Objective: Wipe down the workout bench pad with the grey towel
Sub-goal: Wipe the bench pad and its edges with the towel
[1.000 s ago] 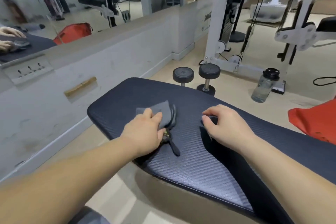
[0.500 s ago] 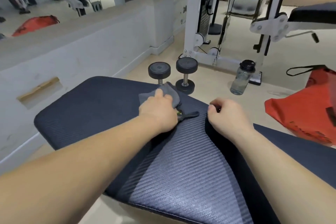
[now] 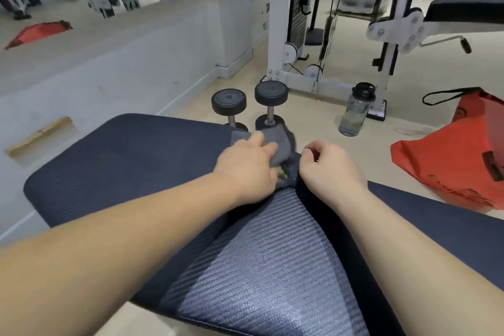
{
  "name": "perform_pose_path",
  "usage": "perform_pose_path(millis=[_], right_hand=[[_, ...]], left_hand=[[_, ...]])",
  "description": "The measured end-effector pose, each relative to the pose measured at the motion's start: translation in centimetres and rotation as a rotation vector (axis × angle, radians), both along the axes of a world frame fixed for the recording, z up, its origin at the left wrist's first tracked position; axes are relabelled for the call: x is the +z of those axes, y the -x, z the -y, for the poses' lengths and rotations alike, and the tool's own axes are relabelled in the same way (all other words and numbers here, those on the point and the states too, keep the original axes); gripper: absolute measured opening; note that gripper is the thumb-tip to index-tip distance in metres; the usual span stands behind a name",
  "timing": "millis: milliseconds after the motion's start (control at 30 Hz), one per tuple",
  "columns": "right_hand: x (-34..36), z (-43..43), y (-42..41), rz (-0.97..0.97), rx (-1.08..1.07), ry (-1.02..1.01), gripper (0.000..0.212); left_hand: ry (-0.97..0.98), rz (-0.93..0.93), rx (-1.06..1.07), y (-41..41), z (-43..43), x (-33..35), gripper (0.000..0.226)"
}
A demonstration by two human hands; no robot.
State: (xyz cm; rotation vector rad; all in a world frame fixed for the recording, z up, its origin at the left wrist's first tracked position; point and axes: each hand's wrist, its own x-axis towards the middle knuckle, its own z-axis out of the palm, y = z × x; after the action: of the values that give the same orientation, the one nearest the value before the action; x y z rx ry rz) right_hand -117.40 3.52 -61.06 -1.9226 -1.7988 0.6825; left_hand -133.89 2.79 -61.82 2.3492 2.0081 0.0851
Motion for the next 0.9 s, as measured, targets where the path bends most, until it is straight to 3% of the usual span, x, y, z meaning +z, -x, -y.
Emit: perform_pose_path(millis=[67,133,200,267,300,367,467,533,600,667,733,833,900], right_hand=[[0.1,0.0,0.0,-0.001,0.003,-0.006,0.025],[0.0,0.2,0.0,0.002,0.007,-0.007,0.024],[0.1,0.5,0.2,0.015,0.016,-0.011,0.031],[0.1,0.6,0.3,0.022,0.024,-0.004,0.032],[0.1,0.5,0.3,0.023,0.028,0.000,0.031],[0.1,0.4,0.3,0.030,0.028,-0.002,0.029],[0.2,0.3,0.3,0.039,0.014,-0.004,0.029],[0.2,0.3,0.3,0.045,0.013,0.002,0.027],[0.0,0.4,0.2,0.049,0.019,-0.006,0.027],[-0.1,0.4,0.2,0.054,0.029,-0.013,0.028],[-0.1,0.4,0.3,0.053,0.024,-0.013,0.032],[-0.1,0.1,0.3,0.061,0.015,-0.019,0.032],[-0.1,0.0,0.3,0.045,-0.001,-0.018,0.028]], left_hand=[[-0.054,0.033,-0.230,1.6,1.4,0.4,0.051],[-0.027,-0.045,-0.254,4.1,0.6,0.7,0.055],[0.017,-0.072,-0.006,5.9,-0.8,0.7,0.051],[0.070,0.022,0.303,5.5,-1.6,0.7,0.044],[0.076,0.030,0.350,4.5,-1.4,0.5,0.043],[0.047,0.011,0.253,2.1,0.2,-0.1,0.041],[-0.027,0.083,-0.129,1.1,3.3,0.0,0.046],[-0.018,0.034,-0.276,2.8,2.8,0.7,0.052],[-0.016,-0.061,-0.177,4.4,1.1,0.6,0.051],[0.006,0.036,0.121,4.4,-0.3,0.5,0.041],[-0.001,0.061,0.257,2.3,-0.6,0.0,0.035],[-0.080,0.027,0.000,-0.4,1.6,-0.7,0.031],[-0.058,0.102,-0.227,0.6,2.3,-0.1,0.037]])
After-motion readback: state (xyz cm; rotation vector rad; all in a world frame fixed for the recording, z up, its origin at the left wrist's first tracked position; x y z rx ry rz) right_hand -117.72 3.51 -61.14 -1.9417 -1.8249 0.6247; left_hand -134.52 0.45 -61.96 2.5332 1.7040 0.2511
